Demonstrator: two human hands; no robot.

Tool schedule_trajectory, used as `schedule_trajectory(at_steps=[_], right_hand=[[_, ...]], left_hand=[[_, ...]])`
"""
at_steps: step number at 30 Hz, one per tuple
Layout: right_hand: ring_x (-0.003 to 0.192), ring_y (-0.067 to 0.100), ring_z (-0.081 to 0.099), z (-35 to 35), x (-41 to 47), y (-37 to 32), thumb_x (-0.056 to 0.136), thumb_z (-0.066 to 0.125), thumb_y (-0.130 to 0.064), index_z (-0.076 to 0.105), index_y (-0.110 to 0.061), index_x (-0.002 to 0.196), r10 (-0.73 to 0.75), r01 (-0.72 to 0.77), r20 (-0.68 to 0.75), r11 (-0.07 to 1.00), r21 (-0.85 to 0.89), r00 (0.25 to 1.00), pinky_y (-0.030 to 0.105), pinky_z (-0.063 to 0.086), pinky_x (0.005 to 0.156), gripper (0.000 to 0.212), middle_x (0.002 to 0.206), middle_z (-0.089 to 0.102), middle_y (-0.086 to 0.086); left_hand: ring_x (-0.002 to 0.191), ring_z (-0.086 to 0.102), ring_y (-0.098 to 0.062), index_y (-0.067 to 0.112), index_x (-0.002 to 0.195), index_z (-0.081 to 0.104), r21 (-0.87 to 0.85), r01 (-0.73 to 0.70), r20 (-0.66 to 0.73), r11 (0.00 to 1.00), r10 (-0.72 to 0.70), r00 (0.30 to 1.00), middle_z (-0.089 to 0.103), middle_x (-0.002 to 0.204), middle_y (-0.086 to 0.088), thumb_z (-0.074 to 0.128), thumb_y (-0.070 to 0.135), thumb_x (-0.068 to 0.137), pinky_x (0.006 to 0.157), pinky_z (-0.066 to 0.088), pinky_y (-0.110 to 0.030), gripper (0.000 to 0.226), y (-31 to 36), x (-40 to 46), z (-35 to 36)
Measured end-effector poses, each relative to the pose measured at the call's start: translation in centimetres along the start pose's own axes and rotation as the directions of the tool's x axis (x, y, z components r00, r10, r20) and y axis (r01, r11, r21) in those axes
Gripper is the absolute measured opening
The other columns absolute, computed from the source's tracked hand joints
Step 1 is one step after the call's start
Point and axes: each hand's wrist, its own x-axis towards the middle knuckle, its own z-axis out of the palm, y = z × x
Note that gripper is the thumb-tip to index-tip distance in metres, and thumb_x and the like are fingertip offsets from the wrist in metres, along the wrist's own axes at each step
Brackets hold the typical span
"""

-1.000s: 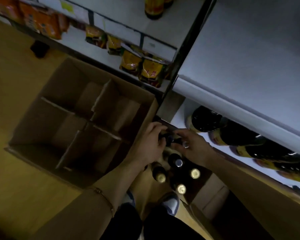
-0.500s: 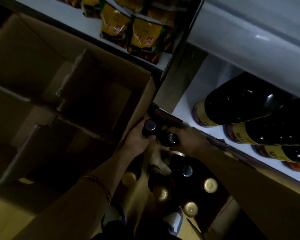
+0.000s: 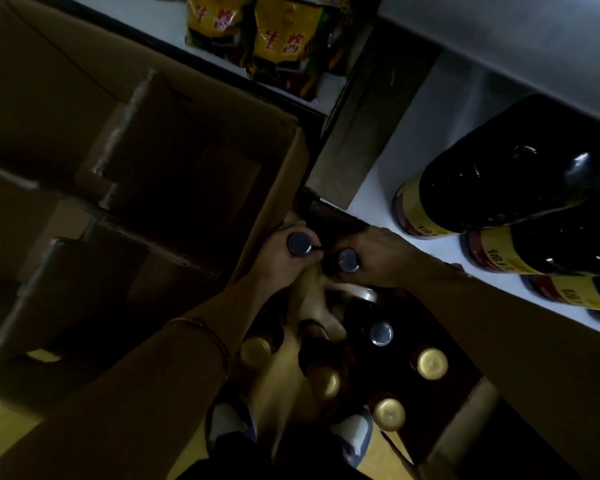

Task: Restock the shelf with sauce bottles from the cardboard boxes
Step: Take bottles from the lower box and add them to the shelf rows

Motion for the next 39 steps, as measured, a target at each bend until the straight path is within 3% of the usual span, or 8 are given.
schedule_trajectory(at_steps=[3,5,8,14,18,25,32,39], right_hand=[[0.1,0.019,0.064,-0.8,-1.9,-1.7,0.086,0.068,-0.041,0.071,-0.027,0.11,0.0,0.004,-0.078,0.999,0.053,0.997,0.028,0.043,0.08,0.028,0.109,0.072,-0.002],[0.098,0.019,0.065,-2.3,-3.7,-2.9,0.085,0.069,-0.041,0.071,-0.031,0.112,0.03,-0.018,-0.129,0.995,0.095,0.991,0.032,0.048,0.08,0.029,0.107,0.072,-0.005],[0.091,0.021,0.066,-5.3,-7.1,-5.5,0.084,0.072,-0.036,0.073,-0.03,0.108,0.075,-0.036,-0.23,0.985,0.168,0.97,0.029,0.042,0.071,0.025,0.099,0.074,-0.003],[0.094,0.024,0.068,-12.5,-15.1,-12.7,0.083,0.074,-0.032,0.075,-0.023,0.107,0.173,-0.053,-0.434,0.96,0.275,0.884,0.028,0.046,0.074,0.025,0.098,0.076,0.006],[0.089,0.025,0.072,-18.6,-21.4,-18.1,0.08,0.07,-0.042,0.076,-0.01,0.09,0.209,-0.009,-0.519,0.932,0.361,0.829,0.046,0.055,0.076,0.034,0.094,0.076,0.01],[0.077,0.024,0.07,-29.1,-33.4,-28.4,0.073,0.053,-0.058,0.072,-0.008,0.077,0.232,0.019,-0.659,0.936,0.351,0.716,0.044,0.054,0.07,0.054,0.076,0.074,0.006],[0.065,0.032,0.066,-37.5,-44.2,-37.7,0.07,0.062,-0.047,0.07,0.002,0.075,0.307,-0.039,-0.836,0.945,0.326,0.455,0.048,0.052,0.063,0.05,0.066,0.069,0.016],[0.044,0.01,0.037,-44.1,-55.4,-44.6,0.069,0.069,-0.03,0.049,-0.002,0.052,0.274,-0.036,-0.94,0.962,0.272,0.203,0.032,0.032,0.044,0.039,0.046,0.046,0.006]], left_hand=[[0.101,0.061,-0.013,0.013,0.077,0.064,-0.018,0.051,-0.034,0.999,-0.051,0.998,0.063,0.087,0.004,0.078,0.005,0.075,0.092,0.045,-0.026,0.016,1.7,-1.7,-0.9],[0.085,0.056,0.014,0.012,0.078,0.064,-0.017,0.08,-0.042,0.997,-0.081,0.996,0.059,0.084,0.015,0.079,0.009,0.075,0.081,0.041,-0.011,0.015,3.3,-3.3,-2.0],[0.077,0.05,0.027,0.006,0.086,0.067,0.006,0.118,-0.034,0.993,-0.118,0.992,0.055,0.087,0.024,0.078,0.017,0.077,0.072,0.033,0.005,0.018,6.6,-6.4,-4.3],[0.103,0.055,0.009,0.002,0.086,0.07,0.018,0.045,-0.026,0.999,-0.045,0.999,0.064,0.115,0.005,0.076,0.019,0.08,0.096,0.038,-0.016,0.019,18.3,-14.2,-8.8],[0.089,0.053,0.025,-0.003,0.081,0.067,0.052,-0.09,-0.022,0.995,0.091,0.996,0.069,0.101,0.003,0.077,0.014,0.077,0.08,0.035,0.002,0.02,27.1,-20.0,-11.3],[0.108,0.06,0.005,0.021,0.075,0.068,0.054,-0.312,-0.012,0.949,0.313,0.95,0.073,0.098,0.003,0.079,0.026,0.076,0.092,0.043,-0.008,0.011,40.1,-28.2,-15.3],[0.062,0.069,-0.024,0.004,0.061,0.069,0.096,-0.696,0.01,0.711,0.699,0.715,0.069,0.063,-0.009,0.063,0.046,0.083,0.059,0.053,-0.045,0.048,53.3,-34.6,-18.2],[0.065,0.07,-0.019,0.017,0.056,0.067,-0.136,-0.814,0.224,0.564,0.818,0.529,0.07,0.06,0.001,0.064,0.032,0.08,0.072,0.058,-0.045,0.029,65.7,-40.8,-18.5]])
